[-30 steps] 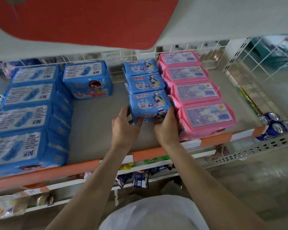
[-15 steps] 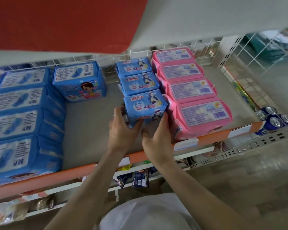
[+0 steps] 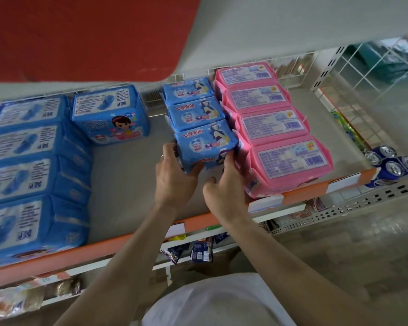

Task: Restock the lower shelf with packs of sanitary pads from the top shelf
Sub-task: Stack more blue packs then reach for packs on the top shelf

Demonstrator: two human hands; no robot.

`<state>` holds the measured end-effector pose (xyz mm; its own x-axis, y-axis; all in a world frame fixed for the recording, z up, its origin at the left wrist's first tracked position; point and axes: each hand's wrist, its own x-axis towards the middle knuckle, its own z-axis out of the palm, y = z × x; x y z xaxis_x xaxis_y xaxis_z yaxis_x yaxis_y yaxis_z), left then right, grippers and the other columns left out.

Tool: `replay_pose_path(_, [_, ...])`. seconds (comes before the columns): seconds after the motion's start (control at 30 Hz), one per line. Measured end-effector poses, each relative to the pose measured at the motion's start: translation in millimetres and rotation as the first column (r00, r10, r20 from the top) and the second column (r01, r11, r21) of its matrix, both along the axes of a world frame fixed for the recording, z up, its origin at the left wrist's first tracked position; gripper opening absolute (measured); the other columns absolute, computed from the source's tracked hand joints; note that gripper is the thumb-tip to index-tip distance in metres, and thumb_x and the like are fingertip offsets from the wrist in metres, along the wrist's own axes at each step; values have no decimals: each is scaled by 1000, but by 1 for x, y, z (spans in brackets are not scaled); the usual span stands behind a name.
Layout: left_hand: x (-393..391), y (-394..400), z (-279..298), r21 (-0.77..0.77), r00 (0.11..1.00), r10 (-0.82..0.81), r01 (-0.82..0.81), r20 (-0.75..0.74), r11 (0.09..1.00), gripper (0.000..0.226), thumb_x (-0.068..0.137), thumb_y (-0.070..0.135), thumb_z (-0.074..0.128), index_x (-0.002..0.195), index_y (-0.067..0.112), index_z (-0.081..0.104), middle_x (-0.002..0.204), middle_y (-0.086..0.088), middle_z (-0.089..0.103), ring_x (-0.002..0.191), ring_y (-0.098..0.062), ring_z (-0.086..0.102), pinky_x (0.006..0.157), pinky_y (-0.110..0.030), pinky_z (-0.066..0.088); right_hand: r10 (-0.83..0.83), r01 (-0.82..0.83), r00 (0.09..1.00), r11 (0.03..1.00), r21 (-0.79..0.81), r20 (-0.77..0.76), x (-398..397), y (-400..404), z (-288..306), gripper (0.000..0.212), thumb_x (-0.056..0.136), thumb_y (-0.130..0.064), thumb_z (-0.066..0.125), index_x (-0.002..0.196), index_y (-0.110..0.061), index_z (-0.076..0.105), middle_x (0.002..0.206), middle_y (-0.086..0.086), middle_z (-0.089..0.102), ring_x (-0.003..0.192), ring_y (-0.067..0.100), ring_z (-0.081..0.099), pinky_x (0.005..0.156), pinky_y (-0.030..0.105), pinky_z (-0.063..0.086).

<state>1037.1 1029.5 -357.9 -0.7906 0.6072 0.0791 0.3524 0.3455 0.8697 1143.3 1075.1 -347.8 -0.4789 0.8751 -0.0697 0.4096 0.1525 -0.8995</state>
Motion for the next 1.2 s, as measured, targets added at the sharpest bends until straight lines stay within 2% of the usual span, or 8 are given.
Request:
replay_pose_path(0.17, [-12,7,-1,-39,996,-6,3,-90,999,53,79,27,85,113,11,48,118,-4,64,107,-11,60,75,-34,60,-15,15,1000,1000,24,13,-9,12,0,82,73,7,56,147,-20,35,139,1,50,131,13,46,107,34,48])
replay_pose_path(0.37, [-15,7,-5,-56,991,-26,19,-128,998,54,81,28,83,117,10,47,119,-8,64,113,-27,61,81,-46,59,-6,4,998,1000,30,63,-9,7,1,87,75,9,56,152,-22,29,143,2,48,136,15,41,113,28,38])
replay_pose_path(0.6, [-11,-3,-10,-37,990,-55,51,-127,998,61,80,31,83,124,9,47,125,-9,61,119,-28,56,87,-52,57,2,-4,994,1000,24,107,11,-2,4,87,82,-7,55,158,-28,18,155,-3,37,142,19,36,114,43,41])
replay_pose_path(0.77, [-7,-8,-8,-32,996,-62,60,-64,998,66,80,33,83,130,14,44,131,-5,56,124,-23,53,93,-44,55,74,-99,984,983,155,159,24,-20,9,83,92,-9,58,160,-24,13,167,-5,15,153,9,10,124,33,19])
replay_pose_path(0.9, [7,-25,3,-57,991,-61,54,-118,997,72,82,35,80,137,12,39,145,-6,45,128,-24,49,92,-36,47,170,-222,963,940,258,209,34,-26,11,80,97,-12,56,159,-26,9,168,-3,10,154,9,6,117,18,8])
replay_pose_path(1.03, [21,-50,16,-91,959,-47,23,-280,996,69,86,34,76,140,11,39,155,-5,35,132,-25,46,87,-27,40,217,-276,957,883,381,191,42,-21,10,74,97,-27,49,160,-26,10,168,-1,11,156,19,5,124,51,20])
replay_pose_path(1.1, [27,-62,22,-98,945,-37,5,-325,995,69,87,35,73,144,15,37,157,-2,32,137,-25,44,90,-32,45,257,-309,951,840,446,174,46,-16,12,72,97,-35,44,160,-24,11,168,1,11,156,26,5,121,58,22])
replay_pose_path(1.2, [43,-77,30,-132,928,-32,-19,-371,991,69,89,38,69,147,22,35,159,2,29,141,-24,39,95,-40,49,312,-341,940,811,476,141,57,-11,21,70,101,-31,52,159,-18,15,167,6,13,155,20,7,124,20,10])
